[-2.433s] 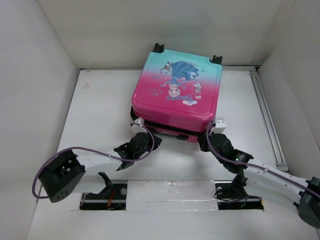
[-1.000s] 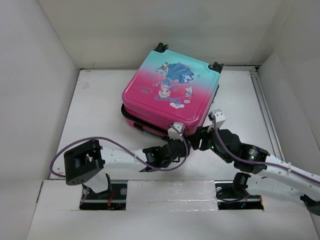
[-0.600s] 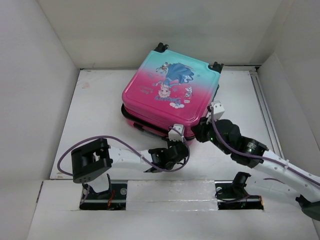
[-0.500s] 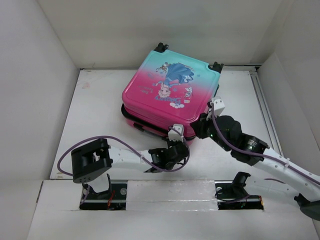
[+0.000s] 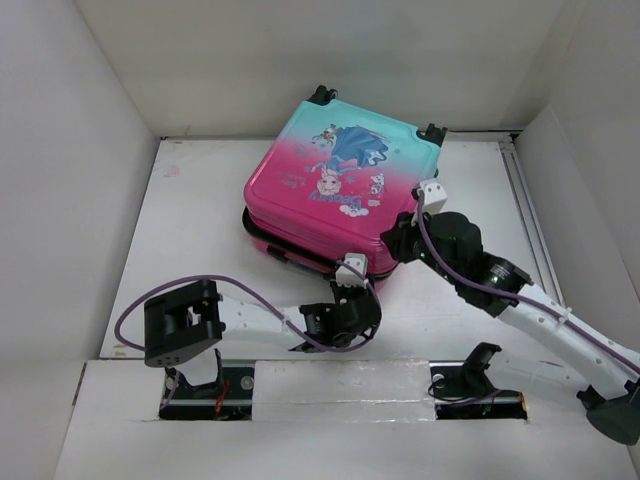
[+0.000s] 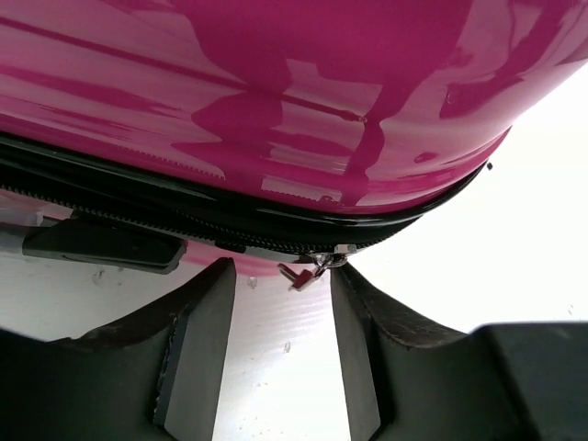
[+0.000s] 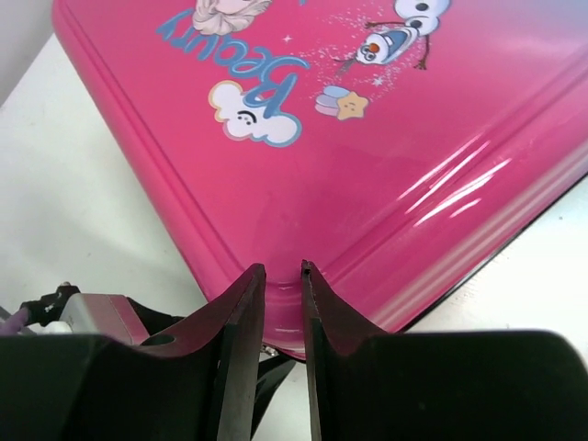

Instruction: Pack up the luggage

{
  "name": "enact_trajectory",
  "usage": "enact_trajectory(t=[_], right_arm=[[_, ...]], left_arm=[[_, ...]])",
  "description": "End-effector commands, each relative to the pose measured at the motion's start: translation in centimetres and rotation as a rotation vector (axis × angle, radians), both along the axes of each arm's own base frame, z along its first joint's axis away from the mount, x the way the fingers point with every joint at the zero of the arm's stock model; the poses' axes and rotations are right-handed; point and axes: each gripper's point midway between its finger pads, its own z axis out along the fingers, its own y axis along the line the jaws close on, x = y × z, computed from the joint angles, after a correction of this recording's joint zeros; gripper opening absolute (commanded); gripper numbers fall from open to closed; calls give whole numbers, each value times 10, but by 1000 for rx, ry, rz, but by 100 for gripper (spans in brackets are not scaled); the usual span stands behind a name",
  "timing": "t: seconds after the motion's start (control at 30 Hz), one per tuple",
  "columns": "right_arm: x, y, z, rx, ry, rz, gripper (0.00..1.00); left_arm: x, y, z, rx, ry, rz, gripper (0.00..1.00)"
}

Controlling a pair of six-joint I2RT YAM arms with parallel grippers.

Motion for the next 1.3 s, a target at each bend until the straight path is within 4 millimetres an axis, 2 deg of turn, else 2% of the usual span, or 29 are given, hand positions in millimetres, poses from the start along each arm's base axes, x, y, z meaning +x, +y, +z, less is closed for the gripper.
enact_trajectory(t=[0.0, 0.13, 0.3, 0.33, 0.4, 0.47, 0.5, 0.57, 0.6, 0.63, 0.67, 0.7, 0.8, 0.83, 0.87, 0.9, 0.93, 0.97, 1.0, 1.13, 1.17, 1.23, 1.27], right_arm=[[5, 10, 22, 56, -58, 46, 28], [9, 14, 20, 53, -60, 61, 27], [28, 16, 34, 34, -81, 51, 22], [31, 21, 29, 18, -70, 69, 22], [44, 20, 36, 24, -87, 54, 22], [54, 26, 25, -7, -63, 71, 22], [60, 26, 28, -4, -63, 69, 22], [70, 31, 16, -40, -51, 81, 21], [75, 34, 17, -28, -58, 89, 21], [78, 35, 11, -46, -51, 93, 21], [85, 35, 3, -58, -33, 84, 19], [87, 32, -6, -70, -15, 75, 18], [87, 25, -34, -89, 38, 59, 15], [91, 16, -41, -85, 53, 30, 15], [89, 10, -60, -96, 87, 18, 15], [85, 9, -70, -100, 112, 14, 14], [85, 3, -72, -84, 115, -6, 14], [84, -4, -86, -96, 137, -20, 14], [80, -6, -89, -89, 147, -25, 14], [77, -18, -110, -109, 190, -58, 14], [77, -18, -110, -109, 190, -58, 14], [74, -25, -121, -121, 212, -69, 12], [76, -24, -119, -116, 204, -69, 12]], left_arm=[[7, -2, 15, -19, -51, 45, 41], [15, -2, 27, -20, -110, 77, 36], [18, -10, 31, -23, -140, 73, 27], [19, -10, 30, -15, -146, 79, 20], [21, -10, 33, -35, -154, 88, 12], [21, -11, 34, -49, -161, 87, 0], [21, -9, 31, -40, -164, 85, 0], [24, -5, 34, -48, -171, 94, 0], [27, -1, 36, -57, -173, 103, 0], [28, -2, 39, -65, -180, 102, 0], [27, 2, 34, -39, -188, 95, 0], [28, 3, 41, -64, -195, 106, 0], [30, 18, 38, -49, -194, 127, 0], [33, 26, 34, -31, -191, 144, 0], [30, 36, 24, -7, -181, 145, 0], [32, 46, 19, 6, -177, 167, 0], [31, 55, 18, 5, -171, 182, 0], [30, 63, 14, 15, -167, 196, 0], [28, 74, 7, 32, -160, 212, 0], [21, 92, -2, 37, -126, 222, 0], [20, 104, -9, 93, -118, 235, 0], [21, 121, -8, 90, -128, 320, 0], [20, 131, -9, 104, -131, 349, 0]])
